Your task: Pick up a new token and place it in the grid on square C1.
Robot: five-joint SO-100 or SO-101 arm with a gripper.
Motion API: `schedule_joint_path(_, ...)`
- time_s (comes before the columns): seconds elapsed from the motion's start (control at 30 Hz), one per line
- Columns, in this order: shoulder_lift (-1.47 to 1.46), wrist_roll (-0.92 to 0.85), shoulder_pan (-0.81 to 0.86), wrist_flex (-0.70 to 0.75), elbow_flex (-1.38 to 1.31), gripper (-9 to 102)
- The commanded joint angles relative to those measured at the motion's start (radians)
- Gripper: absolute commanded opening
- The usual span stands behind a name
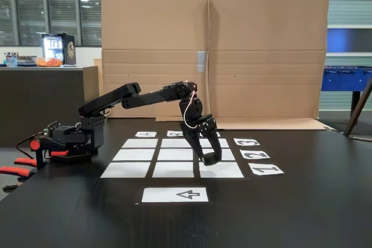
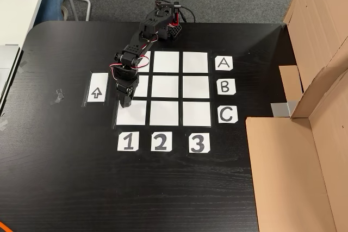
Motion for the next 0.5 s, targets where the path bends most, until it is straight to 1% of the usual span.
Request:
schedule_joint_path(0.0,0.0,0.0,-0.014,-0.025,-0.048,0)
schedule_joint_path(0.1,-0.012,-0.005,-0.023,-0.032,-0.048,16)
schedule_joint_path(0.13,-0.015,-0.005,-0.023,-0.034,-0.048,18)
schedule_joint_path(0.4,-0.014,-0.005,-0.029,-0.043,-0.048,30)
schedule_joint_path(0.47,-0.011,-0.008,-0.028,-0.043,-0.043,31)
